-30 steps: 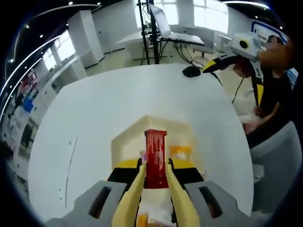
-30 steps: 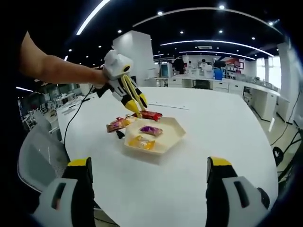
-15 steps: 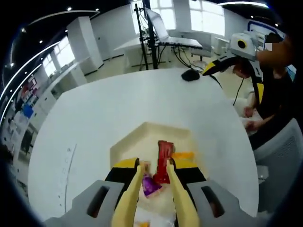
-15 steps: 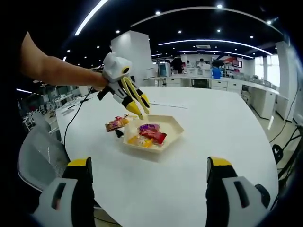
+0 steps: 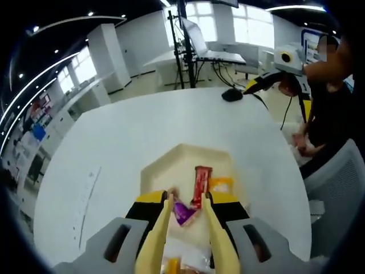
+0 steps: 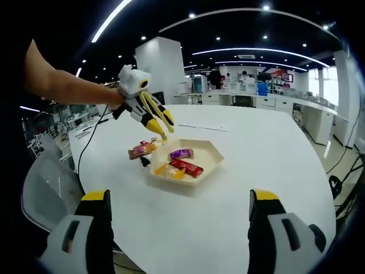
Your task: Place the target food into the container with the food tongs after gripping and lifting it, then release it inside without dropping or visibly crushing the food.
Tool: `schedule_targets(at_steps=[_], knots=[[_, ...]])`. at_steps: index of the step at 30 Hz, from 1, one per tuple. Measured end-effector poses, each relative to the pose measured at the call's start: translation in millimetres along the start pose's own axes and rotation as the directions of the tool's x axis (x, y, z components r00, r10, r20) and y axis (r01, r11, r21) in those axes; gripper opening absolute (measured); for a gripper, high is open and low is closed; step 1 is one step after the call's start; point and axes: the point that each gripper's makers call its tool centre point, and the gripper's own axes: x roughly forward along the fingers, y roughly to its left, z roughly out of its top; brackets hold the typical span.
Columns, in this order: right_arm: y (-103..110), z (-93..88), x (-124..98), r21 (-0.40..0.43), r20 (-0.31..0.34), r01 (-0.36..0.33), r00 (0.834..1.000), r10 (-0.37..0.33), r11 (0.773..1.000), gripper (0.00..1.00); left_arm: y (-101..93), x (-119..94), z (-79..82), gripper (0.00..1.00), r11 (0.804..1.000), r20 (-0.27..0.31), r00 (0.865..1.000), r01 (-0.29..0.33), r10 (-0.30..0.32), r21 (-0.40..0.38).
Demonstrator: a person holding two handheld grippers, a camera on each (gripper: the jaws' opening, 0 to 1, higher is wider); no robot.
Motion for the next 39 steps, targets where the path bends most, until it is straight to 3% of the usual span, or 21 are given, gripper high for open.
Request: schedule_targets(at_steps=[5, 21, 24, 27, 30, 33, 39], knots=[[1.5, 1.0, 1.7, -0.003, 0.002, -0.003, 1.0, 0.003, 1.0, 0.99, -0.7, -17.1, -7.8, 0.25, 1.0, 0.024, 1.0, -0.01, 0.01, -0.019], [11.3, 8.2, 6.1, -0.017, 0.004, -0.015, 1.0, 0.015, 1.0, 0.99, 4.5, -76.6, -68.7, 0.25, 0.981, 0.025, 0.991, -0.124, 0.129, -0.148], [14.1, 10.0, 9.3, -0.021, 0.002, -0.021, 1.0, 0.021, 1.0, 0.99, 3.3, -87.7, -83.8, 0.25, 0.973, 0.012, 0.987, -0.157, 0.162, -0.171], [16.8, 12.0, 12.9, -0.025, 0.001, -0.027, 1.0, 0.027, 0.999, 0.99, 3.1, -100.3, -103.5, 0.25, 0.95, -0.015, 0.98, -0.197, 0.199, -0.242], [17.5, 17.8, 13.6, -0.023, 0.031, -0.026, 0.999, 0.026, 0.999, 0.99, -2.5, -109.8, -112.3, 0.25, 0.947, -0.014, 0.975, -0.22, 0.223, -0.235], [18.8, 3.5, 19.9, -0.023, -0.02, -0.036, 0.999, 0.035, 0.999, 0.99, -6.0, -117.4, -121.9, 0.25, 0.941, -0.026, 0.971, -0.235, 0.236, -0.241], [23.2, -3.0, 24.9, 0.005, -0.022, -0.033, 0.999, 0.033, 0.999, 0.99, -2.4, -125.9, -149.1, 0.25, 0.916, -0.066, 0.957, -0.289, 0.282, -0.28]])
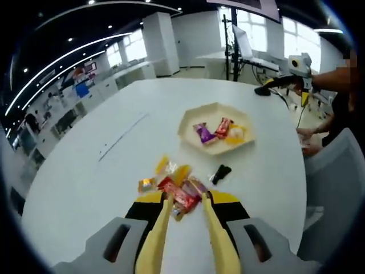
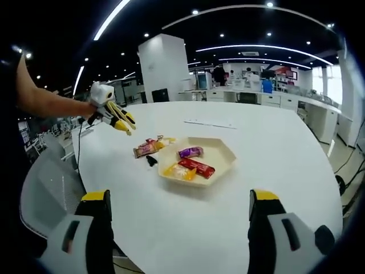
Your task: Place the target food into the container with the food tongs after gripping and lifting it, then release it inside without dropping or visibly crushing the food.
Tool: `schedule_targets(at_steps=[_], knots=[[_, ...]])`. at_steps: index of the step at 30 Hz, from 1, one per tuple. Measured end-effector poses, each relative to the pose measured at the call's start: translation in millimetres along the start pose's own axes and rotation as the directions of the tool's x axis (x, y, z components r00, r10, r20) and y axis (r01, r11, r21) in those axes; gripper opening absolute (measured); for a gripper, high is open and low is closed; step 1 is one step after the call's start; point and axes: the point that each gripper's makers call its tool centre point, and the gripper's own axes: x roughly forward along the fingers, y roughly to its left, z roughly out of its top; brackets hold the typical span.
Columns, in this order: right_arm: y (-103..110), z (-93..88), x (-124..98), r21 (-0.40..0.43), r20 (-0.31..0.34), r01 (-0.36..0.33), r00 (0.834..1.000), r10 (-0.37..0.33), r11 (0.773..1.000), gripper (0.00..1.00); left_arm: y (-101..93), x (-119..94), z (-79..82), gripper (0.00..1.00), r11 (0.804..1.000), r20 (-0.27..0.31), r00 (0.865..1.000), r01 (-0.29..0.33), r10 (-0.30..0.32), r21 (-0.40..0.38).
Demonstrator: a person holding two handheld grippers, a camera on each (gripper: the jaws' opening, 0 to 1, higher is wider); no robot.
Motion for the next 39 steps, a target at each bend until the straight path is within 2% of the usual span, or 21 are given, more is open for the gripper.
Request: schedule_targets(at_steps=[6, 9, 15, 18, 29, 31, 34, 39], knots=[[4.1, 4.3, 0.3, -0.015, 0.004, -0.006, 1.0, 0.006, 1.0, 0.99, 13.8, 5.2, -19.9, 0.25, 0.996, -0.024, 0.997, -0.071, 0.07, -0.052], [3.8, 7.5, -1.0, -0.017, 0.008, -0.002, 1.0, 0.002, 1.0, 0.99, 19.4, 9.4, -22.4, 0.25, 0.989, -0.021, 0.993, -0.116, 0.114, -0.095], [3.5, 11.8, -1.9, -0.027, 0.006, -0.001, 1.0, 0.001, 1.0, 0.99, 23.0, 22.4, -27.6, 0.25, 0.983, -0.017, 0.993, -0.119, 0.118, -0.14], [5.4, 14.0, -2.2, -0.028, 0.007, -0.001, 1.0, 0.001, 1.0, 0.99, 28.8, 26.6, -29.7, 0.25, 0.974, -0.016, 0.991, -0.136, 0.136, -0.181], [10.7, 14.3, -2.1, -0.034, 0.006, -0.006, 1.0, 0.006, 0.999, 0.99, 30.5, 48.7, -39.8, 0.25, 0.969, -0.044, 0.988, -0.154, 0.148, -0.193], [9.9, 13.5, -2.9, -0.028, 0.006, -0.002, 1.0, 0.002, 1.0, 0.99, 37.3, 49.4, -42.2, 0.25, 0.955, -0.044, 0.983, -0.184, 0.179, -0.233], [9.4, 13.4, -3.9, -0.021, 0.011, 0.001, 1.0, 0.0, 1.0, 0.99, 38.4, 51.0, -42.1, 0.25, 0.944, -0.037, 0.982, -0.187, 0.184, -0.272], [10.8, 10.7, -2.0, -0.014, 0.009, -0.001, 1.0, 0.002, 1.0, 0.99, 34.9, 56.6, -42.8, 0.25, 0.939, -0.04, 0.981, -0.194, 0.191, -0.283]])
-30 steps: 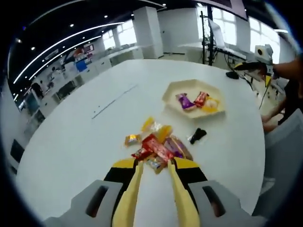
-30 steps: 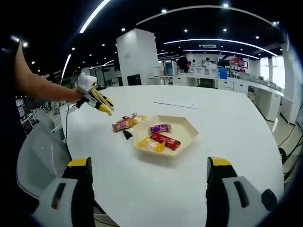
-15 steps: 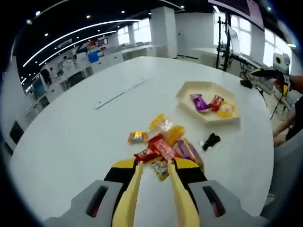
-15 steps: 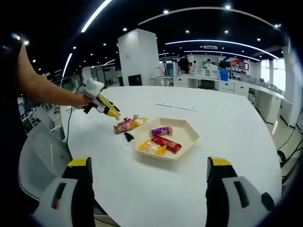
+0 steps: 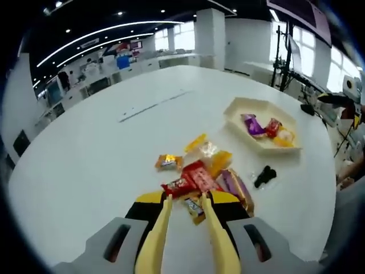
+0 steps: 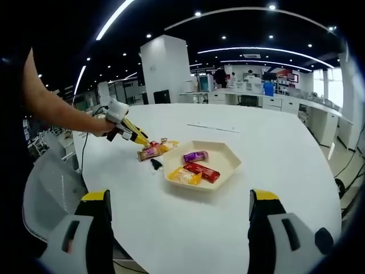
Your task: Place the target food into the container with the food tongs after gripping and lifting it, then release it inside without dropping or visibly crushing the food.
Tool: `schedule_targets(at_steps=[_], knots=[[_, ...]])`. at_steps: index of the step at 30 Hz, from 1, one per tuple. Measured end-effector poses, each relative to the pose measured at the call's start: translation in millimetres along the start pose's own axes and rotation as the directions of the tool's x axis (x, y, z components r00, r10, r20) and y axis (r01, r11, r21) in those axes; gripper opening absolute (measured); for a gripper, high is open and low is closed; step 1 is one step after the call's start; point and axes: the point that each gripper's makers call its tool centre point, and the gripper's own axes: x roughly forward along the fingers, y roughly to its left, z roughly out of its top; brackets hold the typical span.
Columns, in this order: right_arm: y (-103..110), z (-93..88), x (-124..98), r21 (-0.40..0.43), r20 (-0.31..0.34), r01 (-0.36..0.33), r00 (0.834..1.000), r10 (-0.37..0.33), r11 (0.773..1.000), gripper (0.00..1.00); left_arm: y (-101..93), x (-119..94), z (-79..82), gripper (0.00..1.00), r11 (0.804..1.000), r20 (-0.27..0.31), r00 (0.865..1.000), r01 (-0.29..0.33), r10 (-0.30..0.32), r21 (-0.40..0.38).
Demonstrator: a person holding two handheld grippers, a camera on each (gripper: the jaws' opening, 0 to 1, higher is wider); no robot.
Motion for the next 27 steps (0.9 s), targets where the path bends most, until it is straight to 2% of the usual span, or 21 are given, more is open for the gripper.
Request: schedule_targets(at_steps=[5, 10, 13, 15, 16, 18, 19, 21, 22, 27], knots=[[0.1, 2.0, 2.4, 0.005, 0.005, -0.004, 1.0, 0.004, 1.0, 0.99, 1.3, 1.8, 0.2, 0.25, 1.0, 0.011, 1.0, -0.013, 0.013, -0.012], [-0.4, 3.0, 4.2, 0.004, 0.006, -0.007, 1.0, 0.007, 1.0, 0.99, -2.8, 1.7, 0.7, 0.25, 0.999, 0.018, 1.0, 0.001, 0.0, -0.046], [0.7, 2.3, 5.6, 0.002, 0.003, -0.01, 1.0, 0.01, 1.0, 0.99, -6.1, 3.0, -0.6, 0.25, 0.999, 0.009, 1.0, 0.0, 0.0, -0.04], [1.8, 2.6, 6.2, 0.002, 0.004, -0.011, 1.0, 0.011, 1.0, 0.99, -6.4, 4.7, -12.5, 0.24, 1.0, -0.054, 0.999, -0.008, 0.008, 0.01], [2.3, 2.8, 6.3, 0.003, 0.004, -0.012, 1.0, 0.012, 1.0, 0.99, -9.1, 4.2, -6.3, 0.24, 1.0, -0.005, 1.0, -0.001, 0.001, 0.005], [3.1, 3.0, 6.2, 0.002, 0.006, -0.013, 1.0, 0.013, 1.0, 0.99, -9.2, 2.4, -13.4, 0.22, 1.0, -0.042, 0.999, 0.003, -0.003, -0.01], [3.3, 2.9, 6.2, 0.003, 0.006, -0.013, 1.0, 0.013, 1.0, 0.99, -9.4, 2.1, -13.5, 0.22, 1.0, -0.038, 0.999, 0.001, -0.001, -0.004], [3.3, 0.6, 5.7, 0.005, 0.001, -0.012, 1.0, 0.012, 1.0, 0.99, -11.1, 0.6, -18.4, 0.19, 0.999, -0.06, 0.998, 0.0, 0.002, 0.039], [3.7, -0.2, 5.5, 0.005, -0.001, -0.012, 1.0, 0.012, 1.0, 0.99, -14.2, -0.2, -16.7, 0.19, 0.998, -0.05, 0.999, 0.002, 0.001, 0.06], [5.6, -0.8, 4.5, 0.006, -0.002, -0.014, 1.0, 0.014, 1.0, 0.99, -13.0, 1.5, -16.4, 0.16, 1.0, -0.066, 0.998, -0.003, 0.004, 0.013]])
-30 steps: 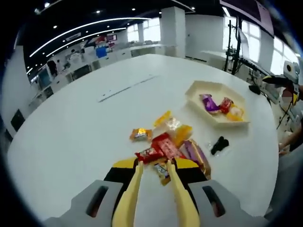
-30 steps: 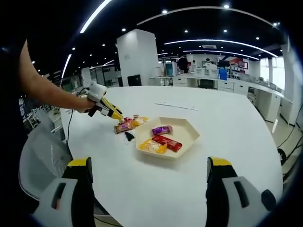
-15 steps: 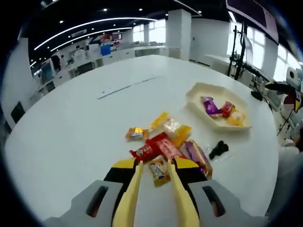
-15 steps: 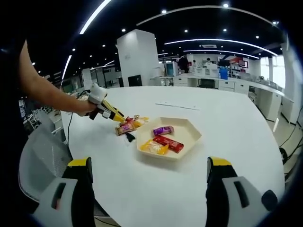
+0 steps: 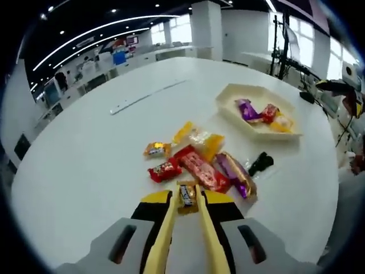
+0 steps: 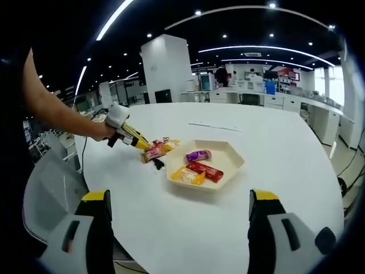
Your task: Place the target food into the container with the food tongs after gripping and lifting it, then release it inside without dropping or visibly crushing the food.
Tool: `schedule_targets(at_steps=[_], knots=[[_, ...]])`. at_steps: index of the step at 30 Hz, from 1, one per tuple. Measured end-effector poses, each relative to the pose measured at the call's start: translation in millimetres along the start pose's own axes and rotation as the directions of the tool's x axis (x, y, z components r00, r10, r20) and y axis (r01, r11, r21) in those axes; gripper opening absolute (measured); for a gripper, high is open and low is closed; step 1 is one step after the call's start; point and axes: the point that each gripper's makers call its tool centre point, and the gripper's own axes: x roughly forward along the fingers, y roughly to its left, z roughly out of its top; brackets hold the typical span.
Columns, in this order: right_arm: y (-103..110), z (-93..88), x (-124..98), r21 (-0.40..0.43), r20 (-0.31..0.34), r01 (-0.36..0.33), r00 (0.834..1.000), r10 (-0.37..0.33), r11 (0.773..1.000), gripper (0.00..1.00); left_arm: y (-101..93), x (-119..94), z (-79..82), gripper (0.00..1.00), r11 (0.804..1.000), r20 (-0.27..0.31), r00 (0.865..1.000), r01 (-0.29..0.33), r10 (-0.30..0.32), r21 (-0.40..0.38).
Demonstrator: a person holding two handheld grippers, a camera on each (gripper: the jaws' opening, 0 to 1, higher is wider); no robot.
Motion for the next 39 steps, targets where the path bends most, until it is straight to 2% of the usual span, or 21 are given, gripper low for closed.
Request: schedule_targets(at_steps=[2, 11, 24, 27, 31, 34, 39], knots=[[0.0, 0.9, -0.2, 0.001, 0.003, 0.001, 1.0, -0.001, 1.0, 0.99, 5.5, 0.2, -2.2, 0.16, 0.999, -0.011, 1.0, -0.019, 0.019, -0.033], [1.0, 0.3, -4.0, 0.002, 0.007, 0.005, 1.0, -0.005, 1.0, 0.99, 6.8, -8.4, -8.4, 0.15, 0.998, -0.01, 1.0, 0.002, -0.003, -0.064], [4.0, 4.1, -1.7, -0.006, 0.015, -0.004, 1.0, 0.004, 1.0, 0.99, 4.2, -24.4, 11.5, 0.15, 0.997, 0.017, 0.997, 0.073, -0.073, -0.024], [3.1, 4.9, -1.6, -0.007, 0.016, -0.004, 1.0, 0.004, 1.0, 0.99, 5.4, -30.7, 23.7, 0.16, 0.995, 0.018, 0.995, 0.095, -0.095, 0.016], [1.8, 5.4, -1.8, -0.012, 0.014, -0.005, 1.0, 0.005, 1.0, 0.99, 5.6, -38.4, 43.4, 0.16, 0.986, 0.017, 0.987, 0.157, -0.158, 0.05], [-2.1, 7.5, -2.2, -0.011, 0.019, 0.001, 1.0, -0.001, 1.0, 0.99, 7.0, -45.2, 55.1, 0.16, 0.982, 0.003, 0.984, 0.178, -0.179, 0.066], [-4.5, 10.7, -1.7, -0.014, 0.023, 0.003, 1.0, -0.003, 1.0, 0.99, 7.2, -57.8, 78.6, 0.16, 0.977, 0.031, 0.981, 0.188, -0.192, 0.1]])
